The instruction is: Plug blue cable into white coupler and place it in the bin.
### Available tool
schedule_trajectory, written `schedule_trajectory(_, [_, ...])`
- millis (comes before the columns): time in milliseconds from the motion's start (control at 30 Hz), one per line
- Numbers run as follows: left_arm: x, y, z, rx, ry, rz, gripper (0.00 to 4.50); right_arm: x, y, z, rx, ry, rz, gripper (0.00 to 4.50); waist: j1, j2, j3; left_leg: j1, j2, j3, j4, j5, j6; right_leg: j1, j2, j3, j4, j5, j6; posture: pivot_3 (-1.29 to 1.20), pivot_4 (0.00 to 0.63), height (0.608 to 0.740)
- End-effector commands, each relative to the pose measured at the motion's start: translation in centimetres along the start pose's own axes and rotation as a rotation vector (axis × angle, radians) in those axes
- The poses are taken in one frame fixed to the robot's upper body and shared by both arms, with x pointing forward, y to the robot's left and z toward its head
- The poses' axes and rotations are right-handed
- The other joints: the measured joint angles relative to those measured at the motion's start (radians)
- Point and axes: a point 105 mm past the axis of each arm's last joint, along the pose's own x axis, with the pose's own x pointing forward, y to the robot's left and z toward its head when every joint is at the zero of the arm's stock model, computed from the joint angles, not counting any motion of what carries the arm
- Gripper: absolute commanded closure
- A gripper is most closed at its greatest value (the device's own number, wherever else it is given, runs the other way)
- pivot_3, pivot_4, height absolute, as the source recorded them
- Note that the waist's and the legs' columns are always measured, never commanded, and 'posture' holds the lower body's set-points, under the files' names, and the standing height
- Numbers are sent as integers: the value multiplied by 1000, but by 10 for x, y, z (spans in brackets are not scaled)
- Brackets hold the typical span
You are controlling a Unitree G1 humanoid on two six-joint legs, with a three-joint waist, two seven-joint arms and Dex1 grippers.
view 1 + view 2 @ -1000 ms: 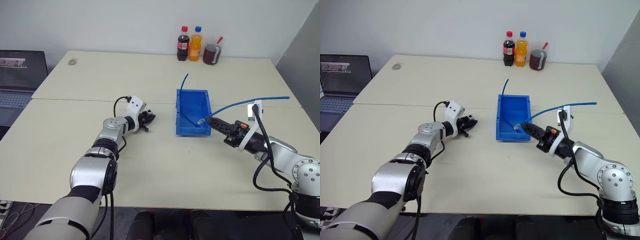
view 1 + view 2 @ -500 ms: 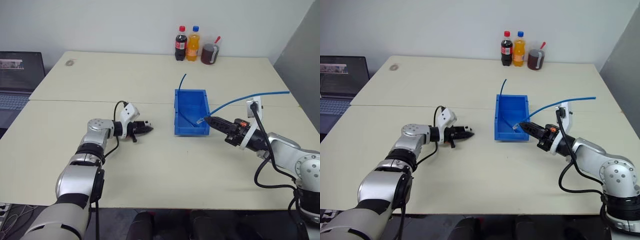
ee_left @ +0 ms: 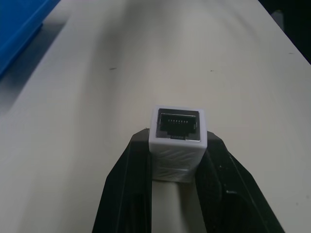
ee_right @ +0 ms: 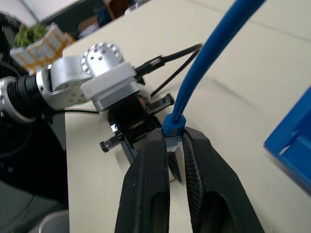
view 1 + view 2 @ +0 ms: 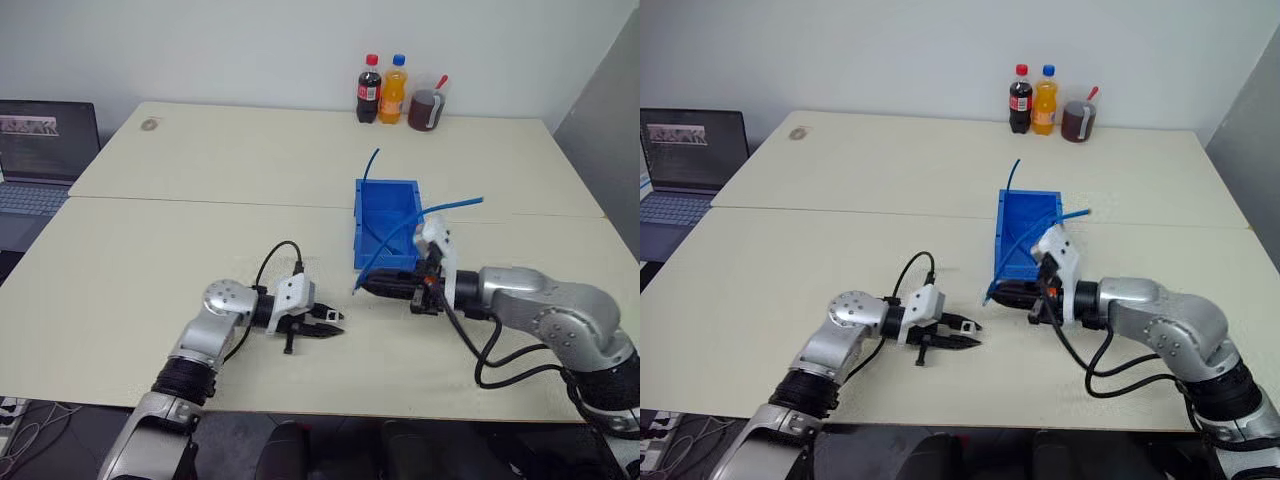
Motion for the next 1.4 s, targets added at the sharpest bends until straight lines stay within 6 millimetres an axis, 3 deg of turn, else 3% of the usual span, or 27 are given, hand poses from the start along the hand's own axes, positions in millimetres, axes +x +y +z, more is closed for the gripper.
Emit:
schedule_trajectory(33, [2,6,-3,-20,22,0,3647,5,8,-1,-137,0,39,4337,0,0,0,0,0,0,0,0,0,0,0,0,0,0,0,0,150,740])
schedule_trajectory(533, [8,7,0,-46,5,-11,3647,30,3,-19,-226,9,11,4337,0,0,-1,1,0,0,1,0,0,0,2,-1,2,1,-1,0,150,740])
schedule_trajectory(867, [10,8,1,-47,3,-1,3647,34,0,-45,-250,96,1,4337,0,1,-2,2,0,-1,1,0,0,1,1,-1,2,1,-1,0,150,740])
schedule_trajectory(1400, [11,8,4,-48,-7,11,3647,38,-9,-61,-314,198,11,4337,0,2,-7,4,0,0,2,0,1,3,1,0,2,1,-1,0,150,740])
